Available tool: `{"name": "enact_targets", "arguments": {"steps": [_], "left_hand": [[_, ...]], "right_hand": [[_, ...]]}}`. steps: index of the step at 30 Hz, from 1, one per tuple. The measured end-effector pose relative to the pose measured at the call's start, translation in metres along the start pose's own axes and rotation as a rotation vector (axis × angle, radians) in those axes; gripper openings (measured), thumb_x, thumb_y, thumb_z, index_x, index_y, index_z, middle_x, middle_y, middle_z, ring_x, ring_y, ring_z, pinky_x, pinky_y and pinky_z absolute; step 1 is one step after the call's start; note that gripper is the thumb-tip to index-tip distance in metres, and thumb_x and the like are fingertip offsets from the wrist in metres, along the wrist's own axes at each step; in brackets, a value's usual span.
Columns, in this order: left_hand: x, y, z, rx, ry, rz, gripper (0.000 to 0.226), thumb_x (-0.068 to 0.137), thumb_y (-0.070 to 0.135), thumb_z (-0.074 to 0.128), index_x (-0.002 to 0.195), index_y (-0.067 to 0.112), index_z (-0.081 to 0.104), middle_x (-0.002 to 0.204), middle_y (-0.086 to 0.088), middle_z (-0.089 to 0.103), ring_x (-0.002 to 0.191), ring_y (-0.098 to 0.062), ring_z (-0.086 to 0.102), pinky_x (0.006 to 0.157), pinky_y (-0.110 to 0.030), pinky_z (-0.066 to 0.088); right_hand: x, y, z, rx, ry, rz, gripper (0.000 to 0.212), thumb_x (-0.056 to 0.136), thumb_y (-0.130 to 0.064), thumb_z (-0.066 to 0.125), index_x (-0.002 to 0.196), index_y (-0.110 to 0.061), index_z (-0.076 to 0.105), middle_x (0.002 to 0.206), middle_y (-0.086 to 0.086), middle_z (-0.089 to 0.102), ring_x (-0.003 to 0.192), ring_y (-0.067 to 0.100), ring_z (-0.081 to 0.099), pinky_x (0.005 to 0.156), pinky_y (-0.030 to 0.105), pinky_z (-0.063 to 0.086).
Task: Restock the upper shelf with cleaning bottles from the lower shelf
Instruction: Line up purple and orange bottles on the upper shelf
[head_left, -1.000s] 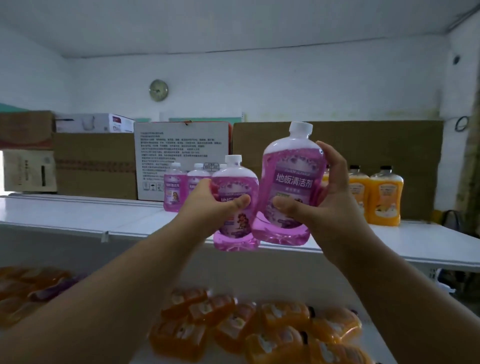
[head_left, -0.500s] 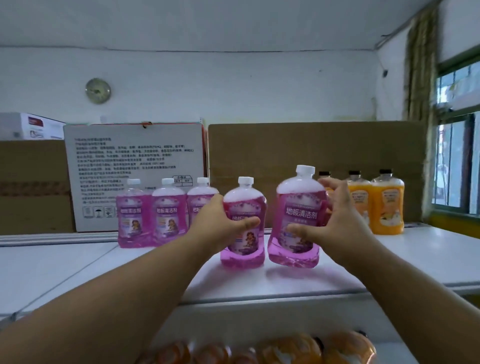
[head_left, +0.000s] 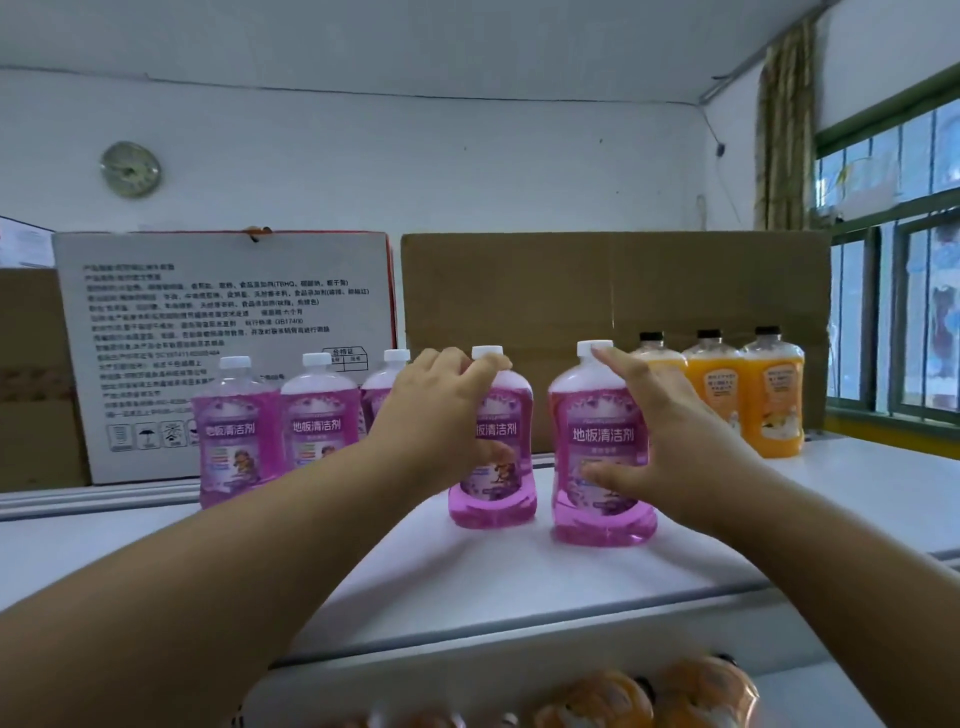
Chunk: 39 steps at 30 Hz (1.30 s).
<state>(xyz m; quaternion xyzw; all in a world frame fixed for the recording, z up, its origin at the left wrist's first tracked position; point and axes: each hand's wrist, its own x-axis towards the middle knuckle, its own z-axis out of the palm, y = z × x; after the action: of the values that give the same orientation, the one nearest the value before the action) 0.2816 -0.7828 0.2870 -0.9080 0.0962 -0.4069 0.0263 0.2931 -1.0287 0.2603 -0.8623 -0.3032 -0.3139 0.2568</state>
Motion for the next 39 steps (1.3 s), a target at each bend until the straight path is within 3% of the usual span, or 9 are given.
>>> {"name": "enact_targets", "arguments": {"steps": [6,13,19,24,29,33,36,39], "left_hand": [[0.03,-0.011,0.031,0.171,-0.013,0.017,0.095,0.072,0.065,0.075,0.15,0.032,0.032,0.129,-0.006,0.054,0.116,-0.026,0.045,0.1,-0.041,0.037],[0.041,-0.019,0.047,0.295,-0.012,-0.036,0.093,0.072,0.068,0.072,0.148,0.033,0.033,0.128,-0.006,0.054,0.119,-0.027,0.046,0.103,-0.043,0.033],[0.039,-0.021,0.05,0.302,-0.015,-0.051,0.091,0.074,0.068,0.07,0.149,0.034,0.031,0.132,-0.005,0.054,0.122,-0.027,0.047,0.106,-0.043,0.029],[0.033,-0.014,0.044,0.369,-0.018,-0.063,0.095,0.078,0.073,0.062,0.154,0.034,0.02,0.14,-0.005,0.05,0.128,-0.027,0.042,0.11,-0.042,0.026],[0.022,0.004,0.02,0.377,0.038,-0.059,0.08,0.08,0.068,0.062,0.143,0.024,0.038,0.124,-0.003,0.051,0.112,-0.024,0.047,0.098,-0.041,0.037],[-0.006,0.02,0.015,0.143,-0.18,-0.049,0.048,0.086,0.062,0.058,0.118,0.028,0.051,0.108,0.005,0.053,0.098,-0.016,0.048,0.083,-0.032,0.042],[-0.034,0.027,0.023,0.038,-0.369,-0.097,0.043,0.087,0.066,0.053,0.117,0.035,0.051,0.113,0.011,0.052,0.1,-0.012,0.046,0.082,-0.03,0.04],[-0.044,0.03,0.029,-0.025,-0.457,-0.126,0.043,0.088,0.067,0.051,0.117,0.036,0.053,0.118,0.012,0.054,0.108,-0.013,0.048,0.085,-0.03,0.04]], "right_hand": [[0.015,0.01,0.012,-0.064,0.008,-0.003,0.095,0.076,-0.043,0.08,0.139,-0.057,0.01,0.139,-0.004,0.029,0.113,0.013,0.045,0.087,0.033,0.056],[0.043,0.026,0.022,-0.138,-0.032,-0.03,0.096,0.072,-0.045,0.082,0.134,-0.052,0.01,0.134,0.0,0.036,0.099,0.013,0.047,0.066,0.018,0.046],[0.064,0.033,0.029,-0.207,-0.072,-0.034,0.097,0.069,-0.05,0.083,0.137,-0.045,0.014,0.128,0.004,0.044,0.096,0.017,0.053,0.07,0.027,0.052],[0.084,0.038,0.045,-0.176,-0.096,-0.041,0.098,0.069,-0.045,0.085,0.136,-0.044,0.014,0.121,0.004,0.045,0.091,0.017,0.057,0.064,0.023,0.052],[0.107,0.042,0.063,-0.133,-0.127,-0.036,0.095,0.069,-0.037,0.087,0.132,-0.045,0.016,0.122,0.008,0.042,0.086,0.021,0.061,0.067,0.032,0.059],[0.117,0.046,0.074,-0.112,-0.123,-0.052,0.094,0.069,-0.034,0.087,0.132,-0.044,0.017,0.12,0.009,0.04,0.085,0.023,0.061,0.072,0.037,0.06],[0.119,0.047,0.079,-0.095,-0.112,-0.048,0.093,0.071,-0.035,0.086,0.133,-0.044,0.016,0.122,0.008,0.039,0.091,0.023,0.061,0.073,0.036,0.06],[0.119,0.046,0.081,-0.092,-0.11,-0.039,0.093,0.073,-0.035,0.085,0.134,-0.045,0.015,0.127,0.009,0.038,0.096,0.024,0.061,0.075,0.037,0.06]]}}
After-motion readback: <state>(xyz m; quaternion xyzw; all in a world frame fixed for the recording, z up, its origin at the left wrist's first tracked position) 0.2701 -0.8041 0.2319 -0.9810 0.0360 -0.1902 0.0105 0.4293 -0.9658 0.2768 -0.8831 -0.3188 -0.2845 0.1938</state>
